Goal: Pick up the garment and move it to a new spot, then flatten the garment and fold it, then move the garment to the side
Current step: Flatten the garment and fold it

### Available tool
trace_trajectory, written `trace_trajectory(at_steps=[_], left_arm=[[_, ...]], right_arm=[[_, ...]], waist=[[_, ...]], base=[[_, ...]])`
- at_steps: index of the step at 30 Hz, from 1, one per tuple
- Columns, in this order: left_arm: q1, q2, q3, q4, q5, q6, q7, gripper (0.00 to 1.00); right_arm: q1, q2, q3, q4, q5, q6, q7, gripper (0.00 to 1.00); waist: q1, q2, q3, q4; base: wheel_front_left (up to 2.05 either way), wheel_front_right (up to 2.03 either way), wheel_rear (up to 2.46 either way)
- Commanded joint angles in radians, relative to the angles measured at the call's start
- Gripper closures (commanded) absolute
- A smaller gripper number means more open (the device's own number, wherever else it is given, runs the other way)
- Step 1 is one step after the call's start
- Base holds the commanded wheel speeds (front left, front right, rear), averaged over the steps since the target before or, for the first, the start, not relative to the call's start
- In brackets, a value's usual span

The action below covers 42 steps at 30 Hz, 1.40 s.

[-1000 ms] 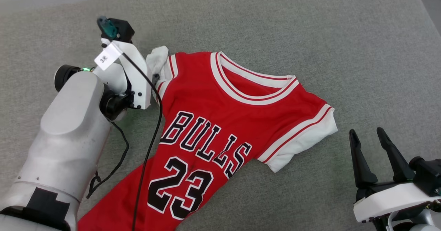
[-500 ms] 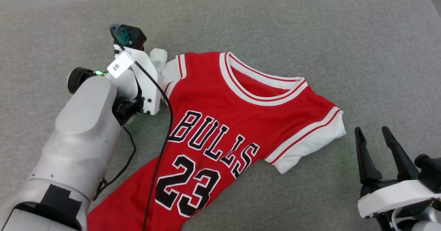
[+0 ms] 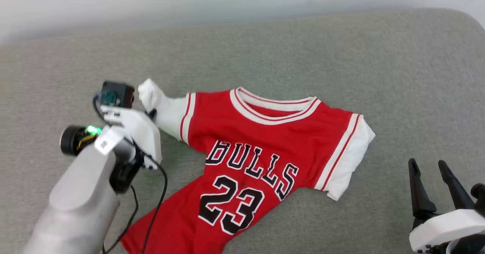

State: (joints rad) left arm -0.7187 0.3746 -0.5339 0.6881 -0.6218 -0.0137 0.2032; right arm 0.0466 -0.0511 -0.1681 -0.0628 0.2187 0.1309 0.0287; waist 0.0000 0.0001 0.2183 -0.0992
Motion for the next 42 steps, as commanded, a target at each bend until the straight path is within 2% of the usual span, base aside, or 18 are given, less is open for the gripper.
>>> trace_trajectory(at_steps=[1, 11, 17, 18, 19, 20, 31, 37, 42], left_arm=[[0.041, 0.008, 0.011, -0.028, -0.013, 0.012, -0.011, 1.00], [0.467, 0.054, 0.093, -0.321, -0.112, 0.187, -0.050, 1.00], [0.627, 0.052, 0.116, -0.416, -0.149, 0.236, -0.077, 1.00], [0.643, 0.050, 0.120, -0.424, -0.153, 0.240, -0.089, 0.94], [0.652, 0.048, 0.125, -0.431, -0.150, 0.243, -0.107, 0.56], [0.661, 0.046, 0.127, -0.440, -0.145, 0.246, -0.125, 0.00], [0.690, 0.044, 0.151, -0.552, -0.045, 0.259, -0.388, 0.00], [0.686, 0.040, 0.142, -0.619, 0.008, 0.270, -0.437, 0.00], [0.674, 0.036, 0.124, -0.674, 0.040, 0.278, -0.441, 0.00]], right_arm=[[0.009, 0.001, -0.003, -0.001, -0.002, 0.000, 0.006, 0.00], [0.051, 0.001, -0.026, 0.005, -0.005, 0.000, 0.054, 0.00], [0.062, 0.001, -0.026, 0.002, -0.013, 0.000, 0.077, 0.00], [0.065, 0.001, -0.025, 0.001, -0.015, 0.000, 0.082, 0.00], [0.067, 0.001, -0.024, 0.001, -0.017, 0.000, 0.085, 0.00], [0.070, 0.001, -0.022, -0.001, -0.017, 0.000, 0.091, 0.00], [0.088, 0.001, 0.002, -0.015, -0.026, 0.000, 0.153, 0.00], [0.053, 0.001, 0.003, 0.031, -0.017, 0.000, 0.208, 0.00], [-0.023, -0.037, 0.022, 0.138, 0.039, -0.001, 0.304, 0.00]], waist=[[0.0000, -0.0001, -0.041, 0.040], [0.0000, -0.0001, -0.116, 0.092], [0.0000, -0.0001, -0.144, 0.095], [0.0000, -0.0001, -0.149, 0.095], [0.0000, -0.0001, -0.156, 0.095], [0.0000, -0.0001, -0.162, 0.094], [0.0000, -0.0001, -0.227, 0.091], [0.0000, -0.0001, -0.236, 0.100], [0.0000, -0.0001, -0.221, 0.125]], base=[[0.00, 0.00, 0.00], [0.00, 0.00, 0.00], [0.00, 0.00, 0.00], [0.00, 0.00, 0.00], [0.00, 0.00, 0.00], [0.00, 0.00, 0.00], [0.00, 0.00, 0.00], [0.00, 0.00, 0.00], [0.00, 0.00, 0.00]])
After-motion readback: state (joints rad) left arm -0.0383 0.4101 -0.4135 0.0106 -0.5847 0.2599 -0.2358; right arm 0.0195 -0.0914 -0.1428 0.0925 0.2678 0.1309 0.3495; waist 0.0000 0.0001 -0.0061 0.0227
